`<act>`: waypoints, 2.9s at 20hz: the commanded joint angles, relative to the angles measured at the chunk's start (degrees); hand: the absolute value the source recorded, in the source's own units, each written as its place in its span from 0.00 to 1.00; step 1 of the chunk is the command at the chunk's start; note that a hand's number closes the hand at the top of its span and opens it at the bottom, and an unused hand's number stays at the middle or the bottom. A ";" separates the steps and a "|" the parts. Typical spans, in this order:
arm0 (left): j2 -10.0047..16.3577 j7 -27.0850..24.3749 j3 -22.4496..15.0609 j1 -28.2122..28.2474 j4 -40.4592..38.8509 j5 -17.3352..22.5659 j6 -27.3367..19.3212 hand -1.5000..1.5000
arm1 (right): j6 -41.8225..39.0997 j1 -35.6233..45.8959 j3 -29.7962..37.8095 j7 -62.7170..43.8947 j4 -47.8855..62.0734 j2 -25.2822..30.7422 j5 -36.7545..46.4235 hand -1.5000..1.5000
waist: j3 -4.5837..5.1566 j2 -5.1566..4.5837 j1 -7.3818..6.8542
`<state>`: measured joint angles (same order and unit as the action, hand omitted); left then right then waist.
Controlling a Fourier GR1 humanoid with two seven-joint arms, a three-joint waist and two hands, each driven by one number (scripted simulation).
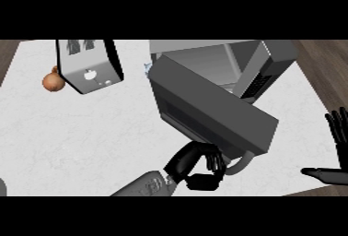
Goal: Pick up the milk, place it into the microwave and close the microwave
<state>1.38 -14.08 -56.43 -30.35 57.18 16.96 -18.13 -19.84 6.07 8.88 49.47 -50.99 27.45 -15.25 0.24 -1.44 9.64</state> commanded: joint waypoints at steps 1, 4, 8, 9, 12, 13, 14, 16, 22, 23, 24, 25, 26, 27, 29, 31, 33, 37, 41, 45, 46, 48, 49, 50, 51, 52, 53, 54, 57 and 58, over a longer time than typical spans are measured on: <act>-1.31 0.12 0.15 -5.72 0.01 4.02 -2.31 1.00 | -4.34 2.77 -0.77 -0.17 -2.29 0.63 -1.32 0.00 | 0.14 -0.41 1.77; -1.32 -1.08 0.52 -8.37 -0.09 5.28 -5.28 1.00 | -5.69 1.83 -2.44 -0.25 -3.71 0.98 -1.12 0.00 | 0.08 -0.57 3.53; -1.33 -2.17 1.73 -13.16 -1.56 6.37 -8.32 1.00 | -6.48 2.99 -2.96 -2.31 -5.20 2.61 -2.05 0.00 | -0.03 -1.07 5.24; -1.34 -1.95 2.84 -14.17 -2.01 7.69 -8.18 1.00 | -6.58 3.20 -3.40 -2.62 -6.45 2.38 -2.34 0.00 | 0.05 -1.13 6.06; -1.35 -1.85 2.70 -17.16 -3.49 8.75 -9.30 1.00 | -5.91 4.77 -3.23 -3.34 -7.62 3.28 -2.83 0.00 | -0.09 -1.61 7.47; -1.35 -1.32 3.77 -18.75 -3.45 9.72 -9.89 1.00 | -6.13 4.33 -3.19 -3.50 -7.20 3.38 -3.14 0.00 | -0.22 -1.78 8.03; -1.35 -1.28 4.04 -20.11 -4.58 10.07 -9.48 1.00 | -5.95 5.14 -2.75 -3.87 -7.83 3.44 -3.96 0.00 | -0.22 -1.82 8.16; -1.36 -1.44 4.20 -21.28 -5.39 11.22 -9.98 1.00 | -6.63 5.60 -3.51 -4.51 -8.44 3.06 -4.48 0.00 | -0.30 -2.28 8.96; -1.35 -1.32 5.64 -26.21 -8.48 13.71 -11.03 1.00 | -8.84 8.07 -4.65 -6.74 -10.45 3.77 -6.44 0.00 | -0.42 -3.28 11.03; -1.34 -0.97 5.87 -26.68 -8.99 14.53 -10.90 1.00 | -8.80 8.71 -4.55 -7.30 -10.98 3.55 -7.19 0.00 | -0.38 -3.27 11.31; -1.34 -1.20 6.39 -27.76 -9.81 14.64 -10.94 1.00 | -9.25 9.35 -4.65 -7.68 -11.52 4.52 -7.13 0.00 | -0.36 -3.36 11.37; -1.33 -1.19 6.46 -28.44 -10.60 14.67 -11.36 1.00 | -9.46 9.23 -4.70 -7.68 -11.24 3.98 -7.72 0.00 | -0.54 -3.72 11.77; -1.33 -1.24 6.75 -29.00 -11.32 15.09 -11.30 1.00 | -9.60 9.39 -4.75 -8.34 -11.45 4.50 -7.87 0.00 | -0.48 -3.82 12.03; -1.33 -0.72 6.71 -29.72 -11.38 15.74 -11.34 1.00 | -9.92 10.38 -5.08 -8.82 -12.36 4.83 -7.99 0.00 | -0.42 -3.59 12.32; -1.32 -0.66 7.19 -31.08 -12.86 16.15 -11.81 1.00 | -10.67 10.77 -5.44 -9.32 -12.73 4.72 -8.76 0.00 | -0.53 -3.87 12.63; -1.31 -0.95 6.90 -31.21 -13.50 16.76 -12.34 1.00 | -11.78 11.34 -5.74 -9.92 -13.06 5.28 -9.35 0.00 | -0.58 -4.19 13.07; -1.29 -1.25 7.91 -32.81 -13.93 17.52 -12.55 1.00 | -12.71 12.18 -6.46 -10.76 -14.04 5.19 -10.07 0.00 | -0.67 -4.46 13.47; -1.31 -1.61 8.93 -35.67 -14.95 18.69 -13.01 1.00 | -14.96 12.98 -8.13 -12.56 -15.46 5.32 -11.25 0.00 | -0.80 -4.71 14.08; -1.29 -2.55 8.45 -35.25 -15.20 19.68 -13.03 1.00 | -16.31 13.81 -9.64 -14.87 -17.05 6.72 -11.27 0.00 | -0.70 -4.98 14.24; -1.29 -2.36 8.22 -35.71 -14.87 20.53 -14.22 1.00 | -19.94 16.00 -13.13 -15.17 -22.16 8.24 -9.67 1.00 | -0.75 -4.40 14.74; -1.28 -2.25 8.27 -35.87 -15.00 20.72 -14.35 1.00 | -21.17 16.34 -14.02 -15.14 -23.14 8.26 -9.77 1.00 | -0.85 -4.44 14.37; -1.29 -2.29 7.93 -35.73 -15.24 21.08 -14.51 1.00 | -22.31 16.91 -14.97 -15.63 -25.24 9.08 -9.82 1.00 | -0.89 -4.37 14.93; -1.28 -2.43 8.13 -35.72 -15.79 21.18 -14.61 1.00 | -22.47 16.93 -15.90 -16.13 -26.44 8.93 -9.70 1.00 | -0.84 -4.39 14.74; -1.28 -2.47 7.96 -36.22 -15.25 21.42 -14.78 1.00 | -22.60 17.04 -16.41 -16.55 -27.09 8.77 -9.99 1.00 | -0.89 -4.35 15.13; -1.28 -2.51 8.41 -35.85 -15.42 21.98 -15.28 1.00 | -22.44 16.80 -16.66 -16.58 -27.87 8.60 -10.19 1.00 | -0.92 -4.45 15.47; -1.27 -2.69 7.90 -35.81 -15.58 21.75 -15.38 1.00 | -22.39 16.86 -17.14 -17.13 -28.50 8.69 -10.19 1.00 | -0.96 -4.64 15.69; -1.27 -3.19 7.99 -35.59 -15.54 21.94 -15.38 1.00 | -22.28 17.16 -17.38 -17.75 -29.34 8.72 -10.63 1.00 | -0.84 -4.65 15.62; -1.26 -3.15 8.02 -35.71 -15.79 21.98 -15.76 1.00 | -22.24 16.89 -17.72 -18.04 -30.17 8.85 -10.69 1.00 | -0.88 -4.45 15.95; -1.25 -3.05 8.26 -35.52 -15.72 22.72 -16.81 1.00 | -22.33 16.49 -18.33 -18.79 -32.17 8.98 -11.71 1.00 | -0.97 -4.43 16.96; -1.24 -2.94 7.89 -35.73 -15.73 22.56 -16.89 1.00 | -22.55 16.03 -18.91 -19.00 -33.18 9.06 -11.68 1.00 | -1.01 -4.10 17.36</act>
<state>2.93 -17.48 -48.48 -62.41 44.66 39.44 -35.68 -37.49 22.42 -8.79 27.31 -82.21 36.41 -26.47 -0.50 -5.09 25.14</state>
